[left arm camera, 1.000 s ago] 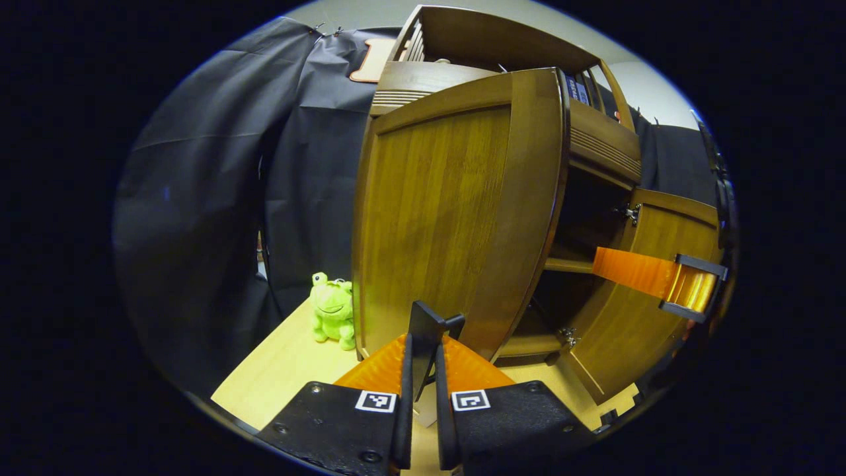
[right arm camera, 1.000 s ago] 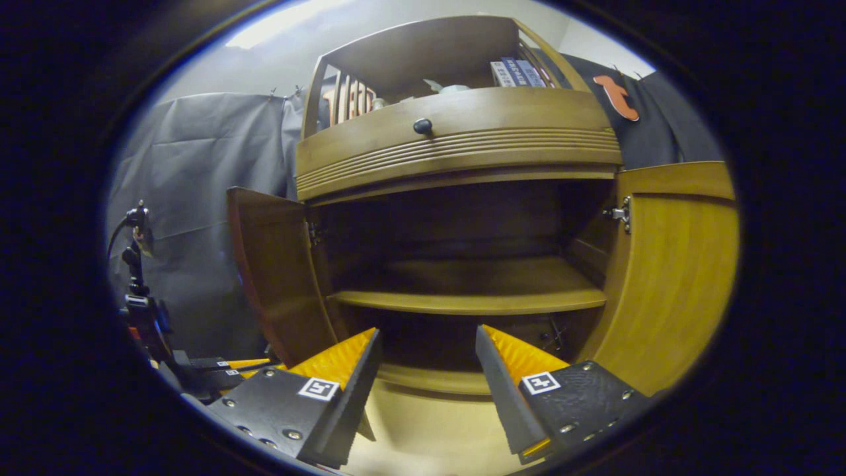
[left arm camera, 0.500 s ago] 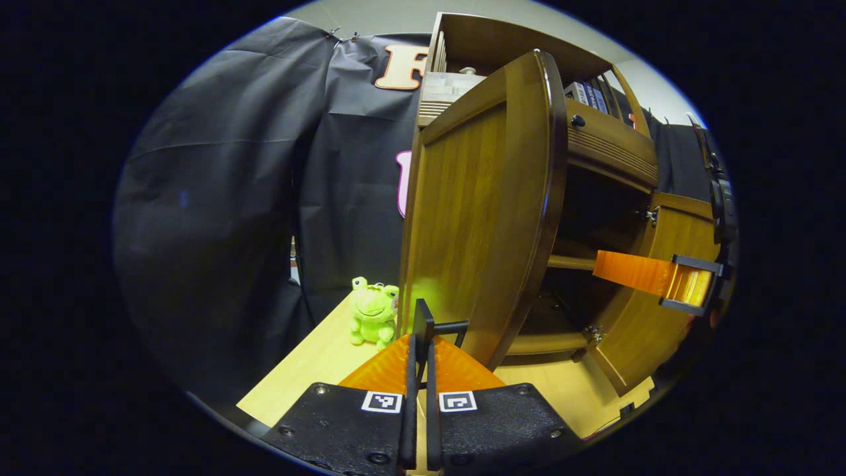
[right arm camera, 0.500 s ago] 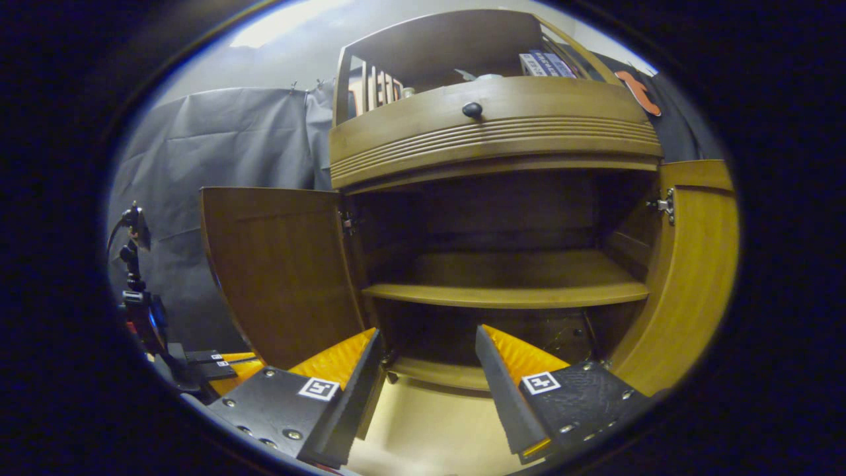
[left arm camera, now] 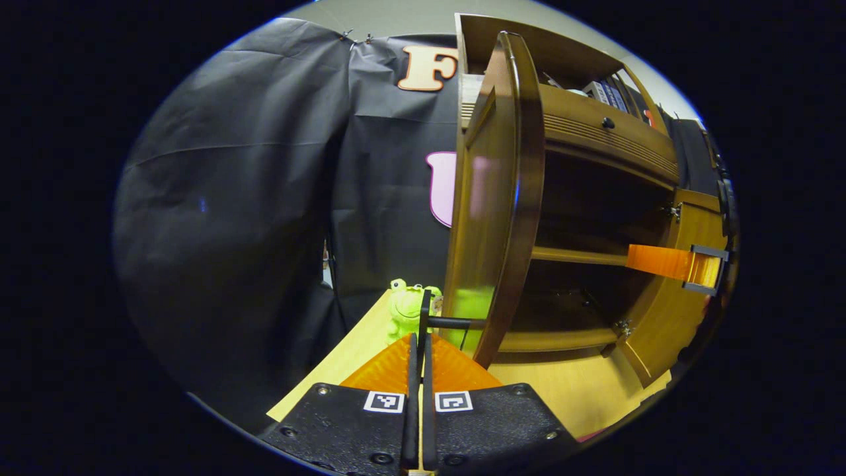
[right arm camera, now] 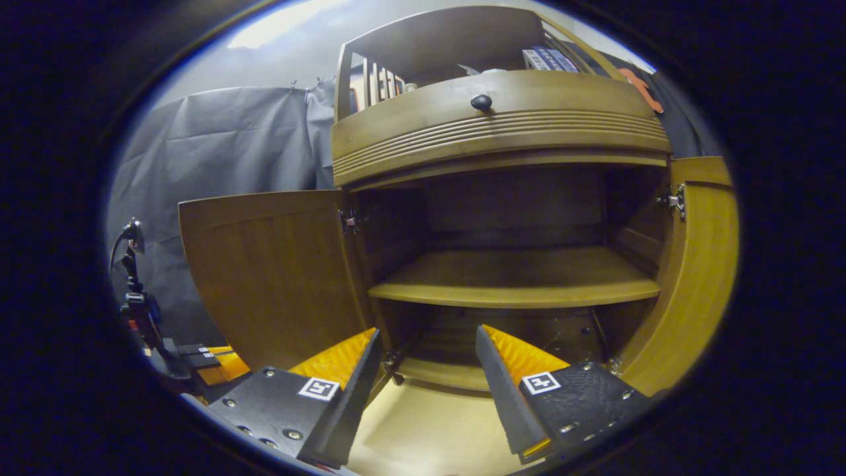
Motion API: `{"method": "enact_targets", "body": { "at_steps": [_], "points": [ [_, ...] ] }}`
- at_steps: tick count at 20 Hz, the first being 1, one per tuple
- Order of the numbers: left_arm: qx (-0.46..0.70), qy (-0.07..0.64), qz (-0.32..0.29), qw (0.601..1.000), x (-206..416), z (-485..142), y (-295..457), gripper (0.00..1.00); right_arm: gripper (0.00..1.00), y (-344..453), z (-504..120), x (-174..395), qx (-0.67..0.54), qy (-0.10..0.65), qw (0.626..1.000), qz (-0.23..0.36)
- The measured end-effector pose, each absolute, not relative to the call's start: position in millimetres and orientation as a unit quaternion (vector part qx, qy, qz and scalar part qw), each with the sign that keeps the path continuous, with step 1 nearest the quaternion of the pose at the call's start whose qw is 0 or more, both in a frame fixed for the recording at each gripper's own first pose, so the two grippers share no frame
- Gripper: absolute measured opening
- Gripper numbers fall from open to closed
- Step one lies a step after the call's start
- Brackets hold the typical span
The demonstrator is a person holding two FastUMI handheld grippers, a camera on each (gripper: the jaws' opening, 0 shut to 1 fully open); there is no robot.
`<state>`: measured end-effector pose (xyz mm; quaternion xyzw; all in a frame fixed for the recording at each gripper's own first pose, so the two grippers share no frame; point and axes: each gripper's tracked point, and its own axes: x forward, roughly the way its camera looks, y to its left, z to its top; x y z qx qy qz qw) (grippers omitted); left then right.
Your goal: Open the right door of the double-door shoe cabinet with the right hand, and open the left door with the left hand.
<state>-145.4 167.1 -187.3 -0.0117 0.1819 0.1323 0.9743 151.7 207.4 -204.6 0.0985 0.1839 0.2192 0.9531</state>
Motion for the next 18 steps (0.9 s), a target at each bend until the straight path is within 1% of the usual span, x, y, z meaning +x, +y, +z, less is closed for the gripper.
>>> {"method": "enact_targets", "body": {
  "at_steps": [1,2,3,4,5,6,7,8,13,15,18],
  "points": [
    [-0.022,0.183,0.133,0.974,-146.7,-187.1,169.2,0.03,0.85,208.7,-205.3,152.7,0.099,0.184,0.953,0.22],
    [-0.028,0.183,0.134,0.974,-146.9,-187.7,170.5,0.0,0.85,209.1,-206.0,154.8,0.099,0.185,0.952,0.221],
    [-0.028,0.182,0.133,0.974,-146.8,-186.9,171.3,0.04,0.85,210.6,-206.5,155.6,0.1,0.186,0.952,0.222],
    [-0.024,0.184,0.133,0.974,-148.7,-187.7,172.4,0.0,0.85,211.6,-207.3,156.9,0.1,0.186,0.952,0.223],
    [-0.022,0.184,0.134,0.973,-150.2,-186.8,174.3,0.04,0.85,213.2,-207.9,157.1,0.101,0.187,0.951,0.224],
    [-0.021,0.183,0.138,0.973,-152.1,-184.3,176.9,0.04,0.85,214.4,-208.7,156.7,0.101,0.188,0.951,0.225],
    [-0.018,0.181,0.146,0.972,-155.4,-181.5,181.4,0.03,0.85,215.8,-209.7,155.9,0.101,0.19,0.95,0.227],
    [-0.016,0.18,0.156,0.971,-159.5,-180.3,188.1,0.01,0.85,217.3,-210.2,156.0,0.101,0.19,0.949,0.229],
    [-0.041,0.17,0.185,0.967,-176.2,-169.0,203.7,0.01,0.85,227.0,-210.0,158.4,0.098,0.188,0.946,0.244],
    [-0.038,0.157,0.199,0.967,-181.0,-153.8,206.3,0.01,0.85,228.4,-208.6,160.5,0.096,0.184,0.946,0.248],
    [-0.023,0.116,0.222,0.968,-180.5,-112.2,210.2,0.01,0.85,227.7,-207.6,162.7,0.091,0.181,0.947,0.25]
  ]
}}
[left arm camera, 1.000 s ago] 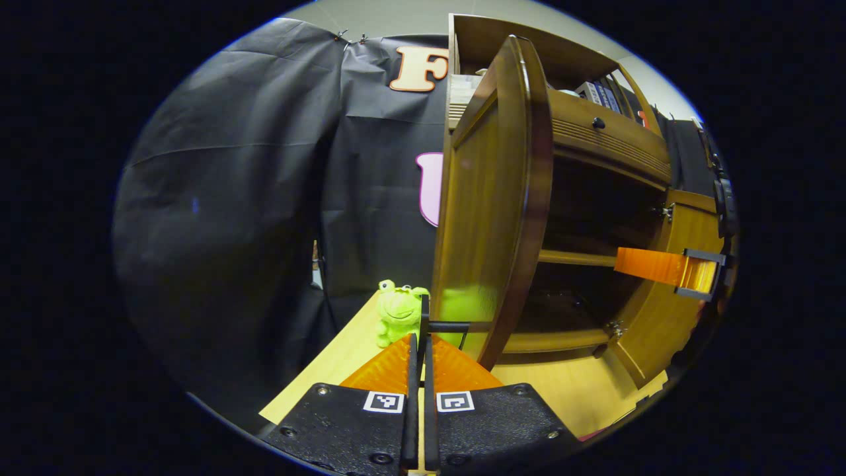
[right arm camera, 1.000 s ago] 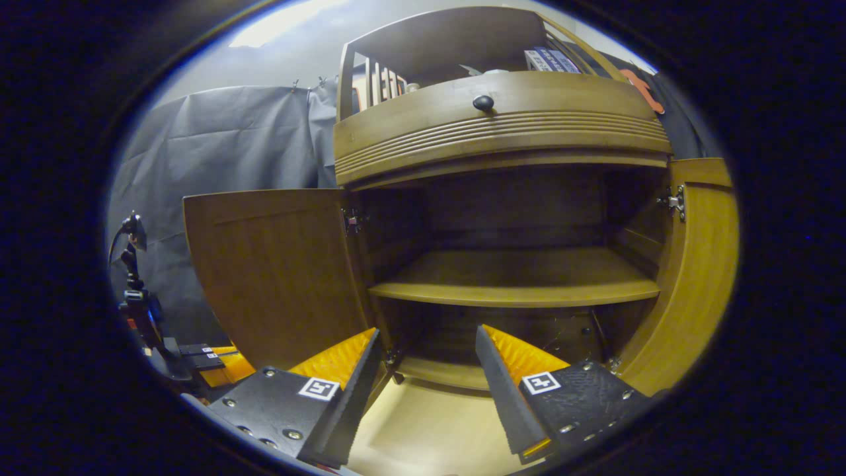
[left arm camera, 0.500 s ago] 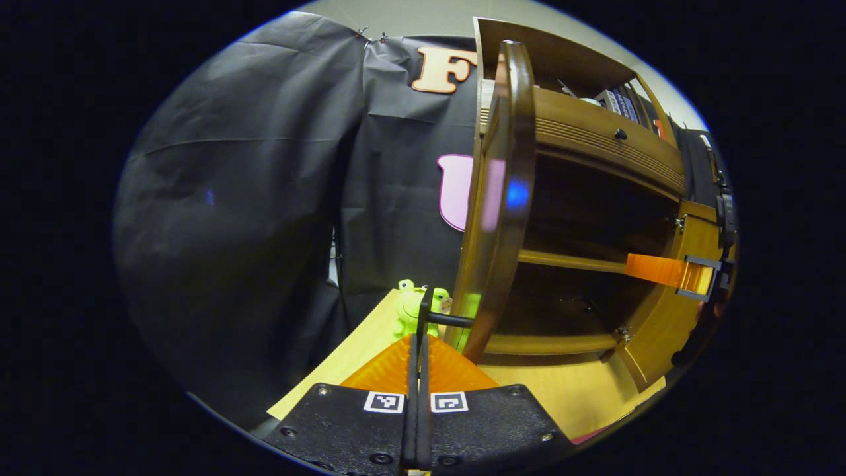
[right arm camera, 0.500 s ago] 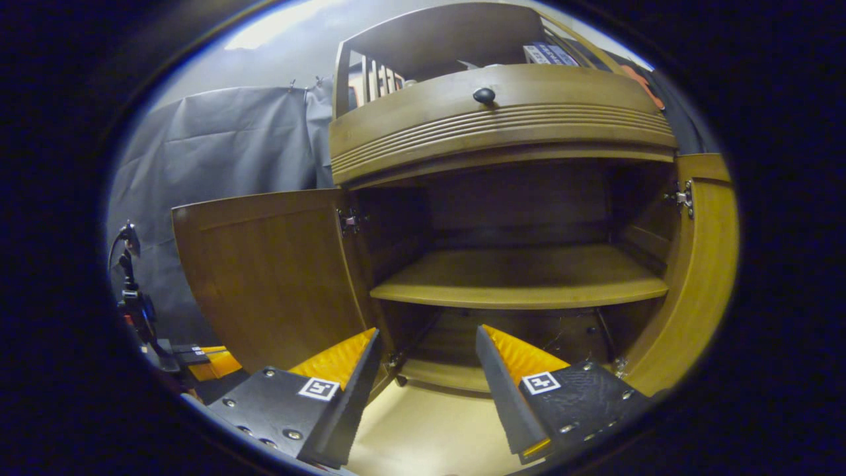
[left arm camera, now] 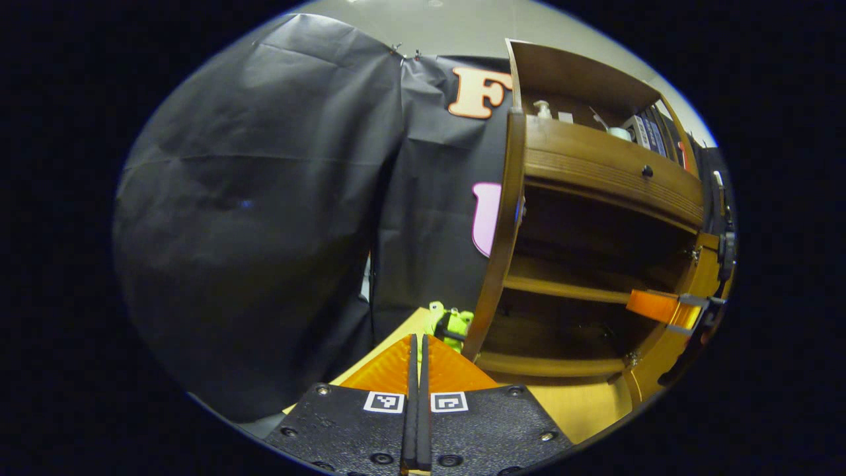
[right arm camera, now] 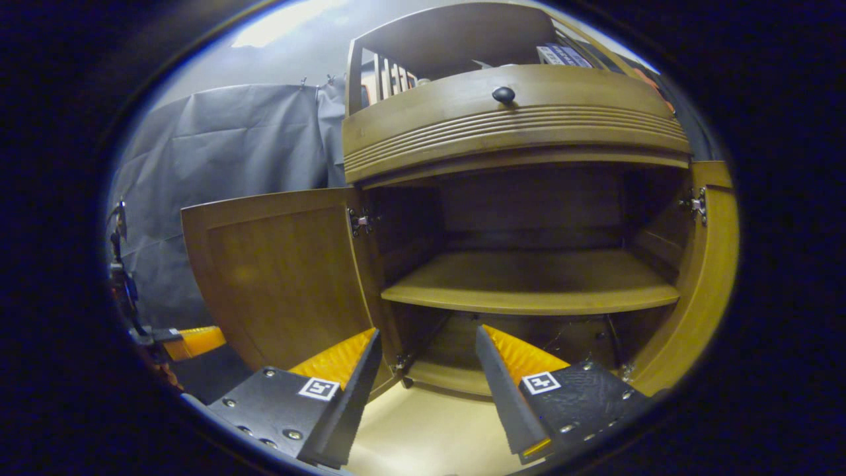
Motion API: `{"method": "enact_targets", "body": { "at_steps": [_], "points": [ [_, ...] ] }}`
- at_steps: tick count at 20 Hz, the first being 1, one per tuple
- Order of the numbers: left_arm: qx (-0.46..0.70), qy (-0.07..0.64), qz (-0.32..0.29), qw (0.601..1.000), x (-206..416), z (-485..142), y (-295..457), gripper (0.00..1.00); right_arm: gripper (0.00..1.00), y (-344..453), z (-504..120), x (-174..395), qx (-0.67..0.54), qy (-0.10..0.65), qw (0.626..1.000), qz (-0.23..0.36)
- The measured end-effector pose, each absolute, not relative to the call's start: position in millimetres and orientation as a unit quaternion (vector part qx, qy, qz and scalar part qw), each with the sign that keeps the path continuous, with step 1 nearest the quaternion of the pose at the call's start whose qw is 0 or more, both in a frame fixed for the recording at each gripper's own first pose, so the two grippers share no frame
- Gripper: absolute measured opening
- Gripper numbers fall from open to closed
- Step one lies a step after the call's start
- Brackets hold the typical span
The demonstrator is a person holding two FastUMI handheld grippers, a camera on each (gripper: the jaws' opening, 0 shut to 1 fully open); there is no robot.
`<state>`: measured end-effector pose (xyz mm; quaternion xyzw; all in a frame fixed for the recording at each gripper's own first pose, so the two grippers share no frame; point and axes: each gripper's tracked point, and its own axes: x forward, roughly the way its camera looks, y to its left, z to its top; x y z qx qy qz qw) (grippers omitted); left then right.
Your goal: Open the right door of the double-door shoe cabinet with the right hand, and open the left door with the left hand.
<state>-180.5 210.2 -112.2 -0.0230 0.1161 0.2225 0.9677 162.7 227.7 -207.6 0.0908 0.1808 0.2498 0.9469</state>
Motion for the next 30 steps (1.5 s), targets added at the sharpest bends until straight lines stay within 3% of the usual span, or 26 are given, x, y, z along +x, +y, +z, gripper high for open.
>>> {"method": "enact_targets", "body": {
  "at_steps": [7,16,20,25,27,30],
  "points": [
    [0.04,0.021,0.239,0.97,-160.8,5.2,209.6,0.0,0.85,208.7,-205.8,162.8,0.083,0.174,0.954,0.231],
    [0.031,-0.067,0.16,0.984,-123.8,102.5,149.6,0.0,0.85,164.9,-184.1,173.0,0.083,0.147,0.969,0.177],
    [0.02,-0.06,0.096,0.993,-90.2,91.1,105.6,0.0,0.86,141.5,-156.3,173.1,0.085,0.115,0.979,0.145],
    [0.012,-0.031,0.013,0.999,-51.3,59.3,47.6,0.07,0.85,99.6,-129.0,166.7,0.066,0.079,0.991,0.086],
    [0.011,-0.02,-0.02,1.0,-37.5,47.9,23.9,0.01,0.85,83.5,-121.2,160.8,0.064,0.071,0.994,0.062],
    [-0.004,-0.009,-0.058,0.998,-25.8,33.2,-5.8,0.01,0.85,62.4,-113.4,151.2,0.062,0.063,0.996,0.028]
  ]
}}
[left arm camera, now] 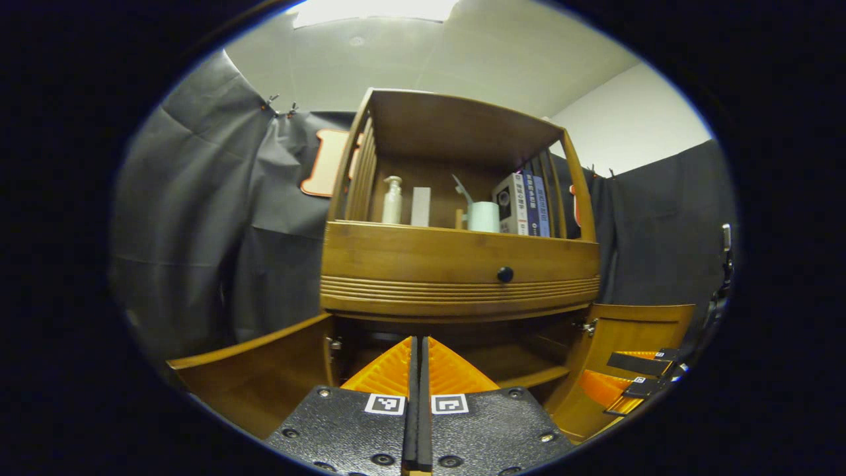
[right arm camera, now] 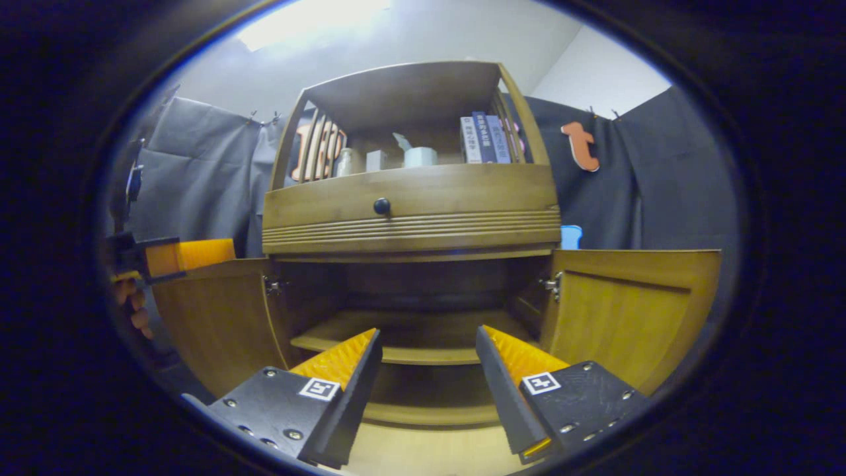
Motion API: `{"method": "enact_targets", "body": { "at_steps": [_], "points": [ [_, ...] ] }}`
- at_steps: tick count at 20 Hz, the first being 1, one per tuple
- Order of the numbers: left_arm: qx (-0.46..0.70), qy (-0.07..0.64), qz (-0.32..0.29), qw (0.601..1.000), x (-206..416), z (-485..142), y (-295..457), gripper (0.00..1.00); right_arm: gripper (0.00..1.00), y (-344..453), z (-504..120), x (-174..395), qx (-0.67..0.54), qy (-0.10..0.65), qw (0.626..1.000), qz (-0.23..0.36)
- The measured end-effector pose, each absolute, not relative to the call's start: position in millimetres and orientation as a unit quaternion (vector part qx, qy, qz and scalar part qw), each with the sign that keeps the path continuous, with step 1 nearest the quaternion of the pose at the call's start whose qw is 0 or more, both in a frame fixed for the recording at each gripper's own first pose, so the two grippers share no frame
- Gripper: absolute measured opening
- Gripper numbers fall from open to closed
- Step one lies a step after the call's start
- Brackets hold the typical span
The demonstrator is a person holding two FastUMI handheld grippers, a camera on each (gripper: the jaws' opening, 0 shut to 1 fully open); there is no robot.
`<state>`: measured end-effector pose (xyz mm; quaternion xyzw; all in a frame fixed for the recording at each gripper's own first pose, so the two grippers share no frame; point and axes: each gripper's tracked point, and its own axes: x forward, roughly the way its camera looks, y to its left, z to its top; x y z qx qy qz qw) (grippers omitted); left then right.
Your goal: Open the right door of the double-door shoe cabinet with the right hand, and open the left door with the left hand.
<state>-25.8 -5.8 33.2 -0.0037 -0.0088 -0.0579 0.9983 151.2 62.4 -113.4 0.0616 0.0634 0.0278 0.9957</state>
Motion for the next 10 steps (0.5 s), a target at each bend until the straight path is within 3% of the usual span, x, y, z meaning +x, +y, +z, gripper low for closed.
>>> {"method": "enact_targets", "body": {
  "at_steps": [7,10],
  "points": [
    [-0.015,0.01,-0.095,0.995,-17.1,13.0,-39.5,0.09,0.85,29.7,-99.0,130.0,0.059,0.047,0.997,-0.031],
    [-0.007,0.01,-0.102,0.995,-16.9,8.0,-48.5,0.46,0.85,27.4,-95.6,126.4,0.057,0.043,0.997,-0.035]
  ]
}}
